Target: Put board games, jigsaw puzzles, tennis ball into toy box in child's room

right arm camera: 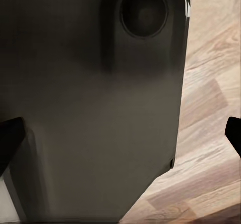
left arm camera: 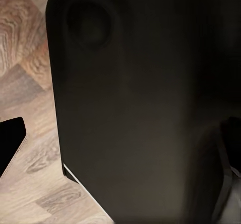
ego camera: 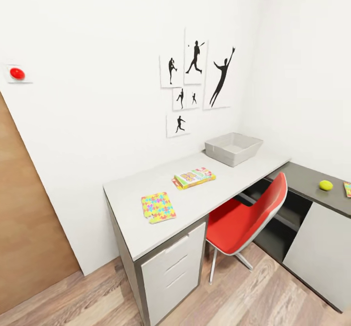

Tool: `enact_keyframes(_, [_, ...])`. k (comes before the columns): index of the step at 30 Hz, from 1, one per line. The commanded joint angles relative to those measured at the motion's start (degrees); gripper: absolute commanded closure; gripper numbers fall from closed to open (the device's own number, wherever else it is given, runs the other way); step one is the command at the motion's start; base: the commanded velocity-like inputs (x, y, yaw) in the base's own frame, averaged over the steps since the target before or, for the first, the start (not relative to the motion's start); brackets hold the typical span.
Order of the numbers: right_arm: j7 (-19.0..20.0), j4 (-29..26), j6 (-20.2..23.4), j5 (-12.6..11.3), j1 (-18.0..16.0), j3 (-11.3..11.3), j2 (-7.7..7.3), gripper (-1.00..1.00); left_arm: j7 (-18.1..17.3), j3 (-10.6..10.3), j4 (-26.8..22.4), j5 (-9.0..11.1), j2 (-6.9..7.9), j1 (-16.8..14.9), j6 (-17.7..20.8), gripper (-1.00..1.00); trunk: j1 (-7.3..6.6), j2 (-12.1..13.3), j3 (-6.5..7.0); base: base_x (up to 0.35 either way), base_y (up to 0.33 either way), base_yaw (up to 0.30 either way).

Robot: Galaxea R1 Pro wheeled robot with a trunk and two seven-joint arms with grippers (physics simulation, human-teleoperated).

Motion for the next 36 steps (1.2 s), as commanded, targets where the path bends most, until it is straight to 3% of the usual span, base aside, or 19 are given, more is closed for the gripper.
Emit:
enact_keyframes(1, [0.0,0.0,-0.2,0.0,0.0,0.0,0.05,-1.00,0.0,0.0,0.0,0.0,0.01,0.0,-0.5,-1.00,-0.23,0.4,0.10,0.000,0.000,-0.193])
enact_keyframes(17, [-0.2,0.0,-0.2,0.1,0.0,0.0,0.28,-1.00,0.0,0.0,0.0,-0.1,0.17,0.0,-1.5,-1.00,-3.74,6.8,2.16,0.000,0.000,-0.142])
enact_keyframes(36, [-0.3,-0.3,-0.4,0.3,0.0,0.0,0.14,-1.00,0.0,-0.1,0.0,-0.1,0.26,0.0,-1.5,-1.00,-7.91,14.4,5.44,0.000,0.000,-0.016])
